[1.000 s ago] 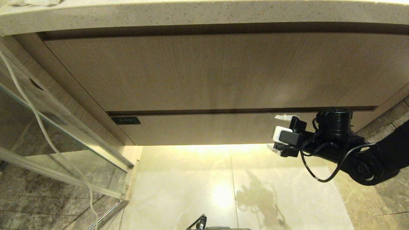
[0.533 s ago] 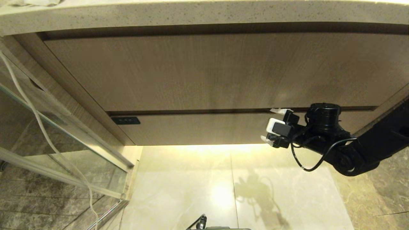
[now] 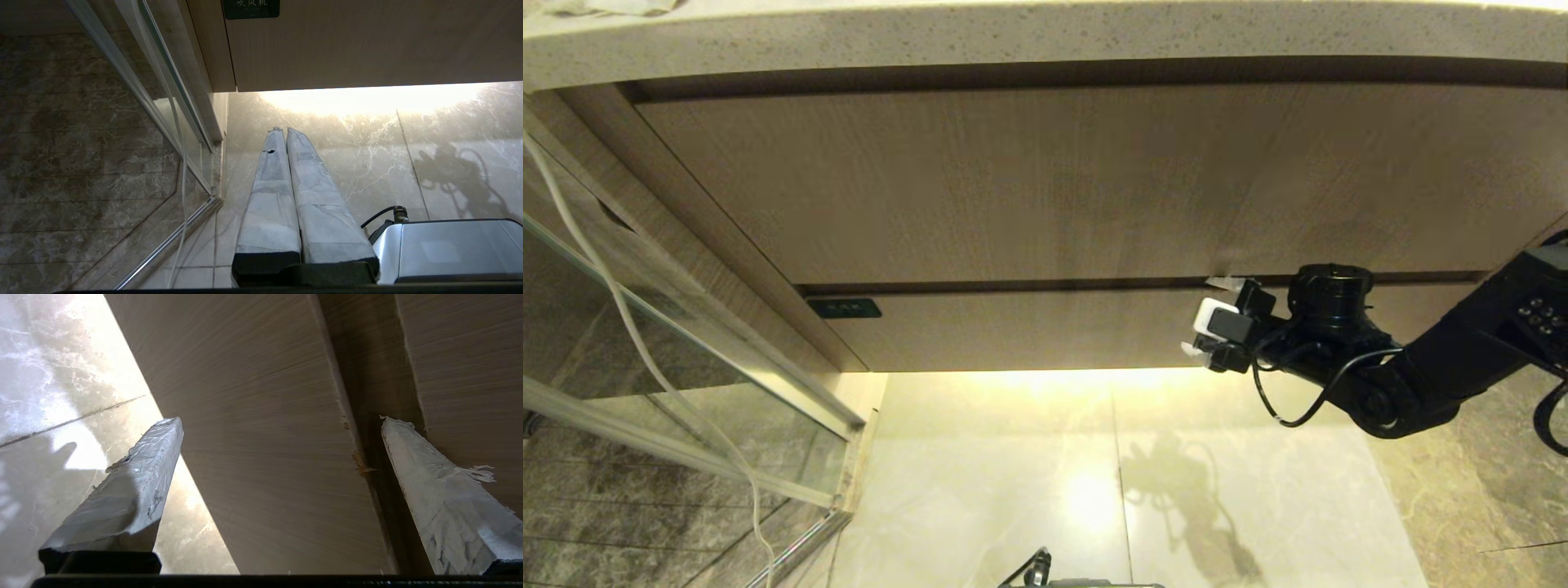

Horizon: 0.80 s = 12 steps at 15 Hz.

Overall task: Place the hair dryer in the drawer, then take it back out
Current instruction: Pull open the drawer

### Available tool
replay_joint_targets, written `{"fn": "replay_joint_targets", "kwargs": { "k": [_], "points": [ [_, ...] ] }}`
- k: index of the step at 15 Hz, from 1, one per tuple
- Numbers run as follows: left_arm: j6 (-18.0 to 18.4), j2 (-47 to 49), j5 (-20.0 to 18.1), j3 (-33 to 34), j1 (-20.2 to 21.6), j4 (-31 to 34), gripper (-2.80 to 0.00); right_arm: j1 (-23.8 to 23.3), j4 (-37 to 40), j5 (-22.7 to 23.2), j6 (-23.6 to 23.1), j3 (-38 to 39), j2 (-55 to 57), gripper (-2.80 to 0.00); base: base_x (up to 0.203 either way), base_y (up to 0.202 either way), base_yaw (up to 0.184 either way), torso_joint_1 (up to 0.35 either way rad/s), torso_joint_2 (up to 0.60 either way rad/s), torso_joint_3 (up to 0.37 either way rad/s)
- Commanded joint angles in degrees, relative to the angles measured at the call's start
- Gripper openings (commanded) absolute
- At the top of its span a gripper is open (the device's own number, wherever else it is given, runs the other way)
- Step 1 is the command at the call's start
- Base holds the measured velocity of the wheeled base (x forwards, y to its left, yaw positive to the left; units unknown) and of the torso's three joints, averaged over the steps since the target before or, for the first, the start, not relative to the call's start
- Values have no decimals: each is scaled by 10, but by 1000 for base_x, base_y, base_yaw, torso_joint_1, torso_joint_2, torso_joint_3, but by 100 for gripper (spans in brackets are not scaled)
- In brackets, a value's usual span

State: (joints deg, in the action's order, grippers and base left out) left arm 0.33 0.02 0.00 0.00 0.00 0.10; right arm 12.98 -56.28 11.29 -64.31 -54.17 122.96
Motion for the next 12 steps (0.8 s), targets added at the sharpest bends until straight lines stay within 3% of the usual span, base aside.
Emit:
{"fn": "replay_joint_targets", "kwargs": {
  "k": [1,7,12],
  "points": [
    [0,0,0,1,0,0,-280,0,-3,1,-3,-16,18,0,0,0,0,0,0,0],
    [0,1,0,1,0,0,-280,-9,-2,1,1,-44,45,0,0,0,0,0,0,0],
    [0,1,0,1,0,0,-280,-12,53,-14,0,-29,40,0,0,0,0,0,0,0]
  ]
}}
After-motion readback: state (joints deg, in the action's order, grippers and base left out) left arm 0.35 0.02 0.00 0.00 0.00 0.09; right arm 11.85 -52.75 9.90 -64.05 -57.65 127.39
